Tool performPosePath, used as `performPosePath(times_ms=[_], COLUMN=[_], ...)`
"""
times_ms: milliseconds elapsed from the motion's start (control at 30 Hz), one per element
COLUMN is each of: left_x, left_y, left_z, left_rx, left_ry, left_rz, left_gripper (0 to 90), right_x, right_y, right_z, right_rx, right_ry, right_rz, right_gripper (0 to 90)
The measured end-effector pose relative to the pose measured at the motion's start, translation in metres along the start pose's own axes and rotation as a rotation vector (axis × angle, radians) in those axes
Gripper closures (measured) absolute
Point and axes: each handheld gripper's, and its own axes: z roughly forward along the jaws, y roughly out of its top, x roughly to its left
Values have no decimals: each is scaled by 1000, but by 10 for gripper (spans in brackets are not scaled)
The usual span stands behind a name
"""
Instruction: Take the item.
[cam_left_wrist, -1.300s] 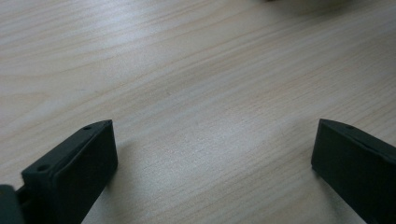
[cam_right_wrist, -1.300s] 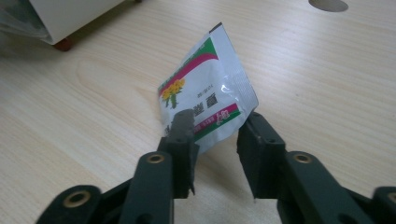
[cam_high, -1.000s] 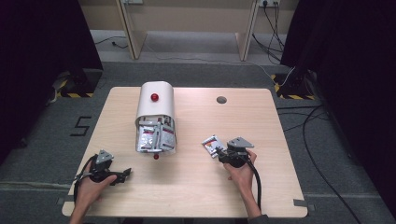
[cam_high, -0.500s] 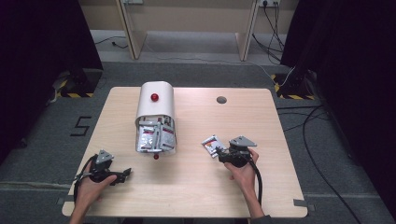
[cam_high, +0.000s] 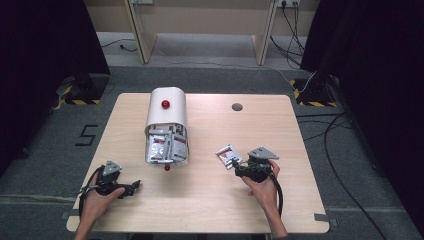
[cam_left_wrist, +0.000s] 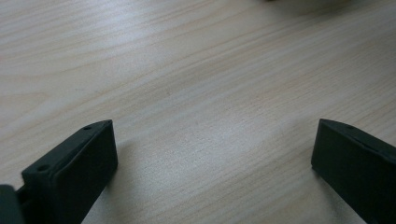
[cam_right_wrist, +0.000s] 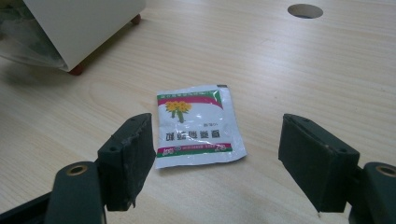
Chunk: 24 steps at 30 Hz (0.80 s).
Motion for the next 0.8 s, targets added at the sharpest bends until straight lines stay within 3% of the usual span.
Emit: performPosePath(times_ms=[467,800], left_x=[0,0], left_y=[0,0], left_z=[0,0], left_rx=[0,0], left_ry=[0,0], left_rz=[0,0], left_gripper=[0,0], right_x=[-1,-2], right_y=[-1,-3], right_z=[-13,-19], right_rx=[-24,-14], right_ry=[-12,8], right_rz=[-17,-28], right_gripper=[278,238])
